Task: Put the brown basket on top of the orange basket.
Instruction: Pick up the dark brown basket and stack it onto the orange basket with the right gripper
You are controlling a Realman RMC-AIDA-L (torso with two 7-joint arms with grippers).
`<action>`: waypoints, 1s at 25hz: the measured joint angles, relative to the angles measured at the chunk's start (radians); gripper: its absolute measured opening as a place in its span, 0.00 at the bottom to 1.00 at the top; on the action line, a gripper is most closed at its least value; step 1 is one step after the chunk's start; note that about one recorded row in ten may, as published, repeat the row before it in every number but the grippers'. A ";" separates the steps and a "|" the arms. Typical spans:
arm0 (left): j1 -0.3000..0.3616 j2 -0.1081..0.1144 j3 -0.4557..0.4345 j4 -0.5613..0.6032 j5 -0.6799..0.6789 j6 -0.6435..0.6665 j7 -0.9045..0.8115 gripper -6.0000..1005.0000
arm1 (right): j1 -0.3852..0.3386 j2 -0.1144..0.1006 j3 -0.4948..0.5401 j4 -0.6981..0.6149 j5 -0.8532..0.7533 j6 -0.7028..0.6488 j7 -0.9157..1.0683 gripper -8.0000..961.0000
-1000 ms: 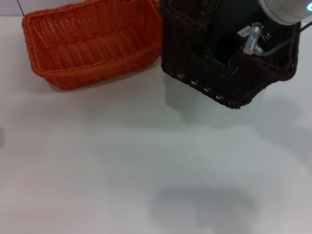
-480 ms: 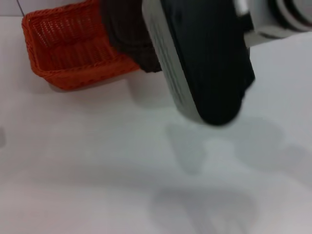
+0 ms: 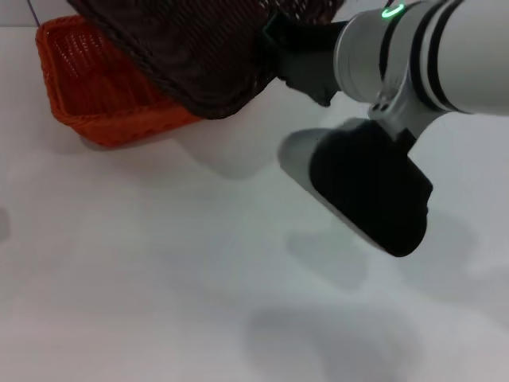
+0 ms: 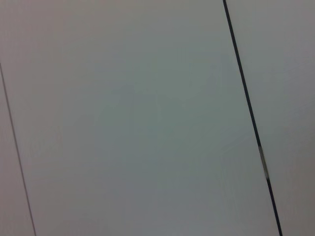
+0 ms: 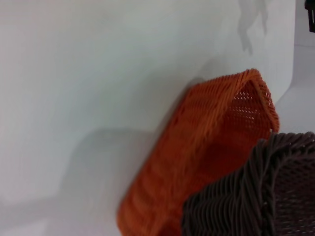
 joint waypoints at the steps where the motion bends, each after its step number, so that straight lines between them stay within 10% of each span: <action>1: -0.002 -0.001 0.000 0.000 0.000 -0.020 0.000 0.69 | -0.038 -0.004 -0.005 0.027 0.002 0.101 -0.098 0.22; 25: -0.036 -0.003 -0.007 0.002 -0.002 -0.145 0.000 0.69 | 0.180 -0.168 -0.134 0.583 0.031 0.681 -0.235 0.28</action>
